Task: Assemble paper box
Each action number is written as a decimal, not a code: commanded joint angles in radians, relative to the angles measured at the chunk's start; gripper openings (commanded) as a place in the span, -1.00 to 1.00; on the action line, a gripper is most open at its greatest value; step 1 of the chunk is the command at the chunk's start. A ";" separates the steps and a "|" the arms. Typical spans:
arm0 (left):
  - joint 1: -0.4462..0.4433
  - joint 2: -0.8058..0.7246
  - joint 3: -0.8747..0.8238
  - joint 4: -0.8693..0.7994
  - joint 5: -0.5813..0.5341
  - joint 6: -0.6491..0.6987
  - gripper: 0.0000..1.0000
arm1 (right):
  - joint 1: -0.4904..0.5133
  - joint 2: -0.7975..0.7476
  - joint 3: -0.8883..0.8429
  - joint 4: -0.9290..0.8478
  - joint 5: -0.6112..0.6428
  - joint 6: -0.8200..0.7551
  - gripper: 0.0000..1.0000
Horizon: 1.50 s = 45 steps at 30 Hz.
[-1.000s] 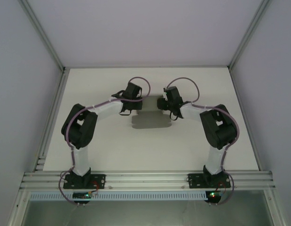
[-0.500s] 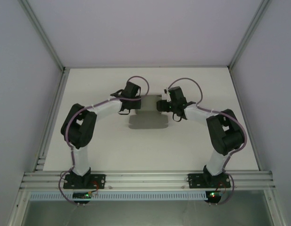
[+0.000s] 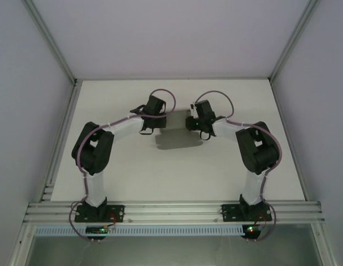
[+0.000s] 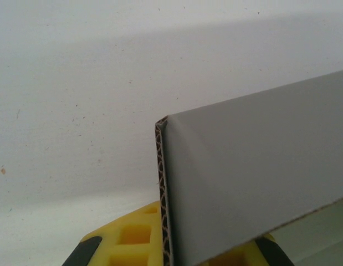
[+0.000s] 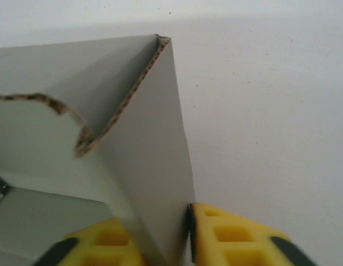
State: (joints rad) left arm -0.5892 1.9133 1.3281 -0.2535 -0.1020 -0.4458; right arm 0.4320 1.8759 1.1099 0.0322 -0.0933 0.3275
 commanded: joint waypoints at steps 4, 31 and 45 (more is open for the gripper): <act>0.002 -0.036 0.016 -0.015 0.013 0.021 -1.00 | -0.028 0.080 0.057 -0.133 0.223 0.071 -0.83; -0.002 -0.042 0.032 -0.064 -0.033 0.006 -1.00 | 0.033 0.204 0.171 -0.416 0.746 0.280 -0.90; 0.000 -0.019 0.041 -0.045 -0.010 0.013 -1.00 | -0.047 -0.104 -0.179 0.241 0.005 0.027 0.22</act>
State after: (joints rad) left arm -0.6125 1.9160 1.3460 -0.2466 -0.0830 -0.4423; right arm 0.4080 1.8275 0.9440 0.2253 -0.0078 0.3927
